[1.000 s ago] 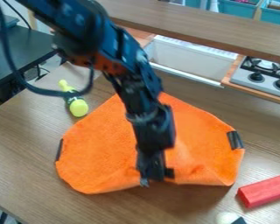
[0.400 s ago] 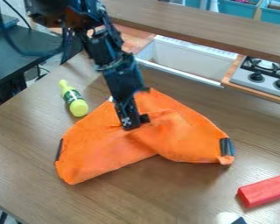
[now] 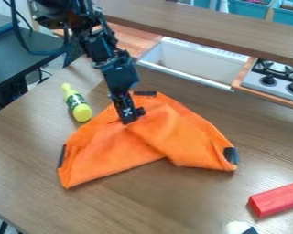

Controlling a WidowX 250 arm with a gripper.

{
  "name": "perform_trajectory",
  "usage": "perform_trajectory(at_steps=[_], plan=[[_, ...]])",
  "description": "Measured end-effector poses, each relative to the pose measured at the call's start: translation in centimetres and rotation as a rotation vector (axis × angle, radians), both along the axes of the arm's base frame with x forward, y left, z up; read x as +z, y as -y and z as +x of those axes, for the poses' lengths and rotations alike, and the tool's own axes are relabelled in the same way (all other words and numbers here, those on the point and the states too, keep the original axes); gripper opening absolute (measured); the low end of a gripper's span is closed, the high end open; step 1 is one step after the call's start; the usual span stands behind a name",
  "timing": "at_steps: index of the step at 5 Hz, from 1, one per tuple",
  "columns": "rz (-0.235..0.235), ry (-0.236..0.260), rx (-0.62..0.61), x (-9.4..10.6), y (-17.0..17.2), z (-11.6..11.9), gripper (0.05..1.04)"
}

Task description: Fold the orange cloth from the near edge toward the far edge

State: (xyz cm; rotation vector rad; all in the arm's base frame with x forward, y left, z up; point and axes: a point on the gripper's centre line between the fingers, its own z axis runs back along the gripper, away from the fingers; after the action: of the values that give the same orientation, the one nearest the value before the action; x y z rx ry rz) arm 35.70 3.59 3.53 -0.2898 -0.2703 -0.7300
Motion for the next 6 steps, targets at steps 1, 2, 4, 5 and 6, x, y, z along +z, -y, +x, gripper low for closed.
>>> perform_trajectory(at_steps=[1, 2, 4, 5, 6], plan=[[-0.005, 0.008, 0.061, 0.1, -1.5, 1.5, 0.08], [0.001, 0.045, 0.086, 1.6, -2.4, 3.1, 0.08], [-0.01, 0.073, 0.15, 3.3, -4.0, 5.8, 0.08], [-0.015, 0.046, 0.171, 2.4, -4.7, 6.6, 0.08], [-0.002, 0.048, 0.189, 2.3, -5.3, 7.7, 0.08]])
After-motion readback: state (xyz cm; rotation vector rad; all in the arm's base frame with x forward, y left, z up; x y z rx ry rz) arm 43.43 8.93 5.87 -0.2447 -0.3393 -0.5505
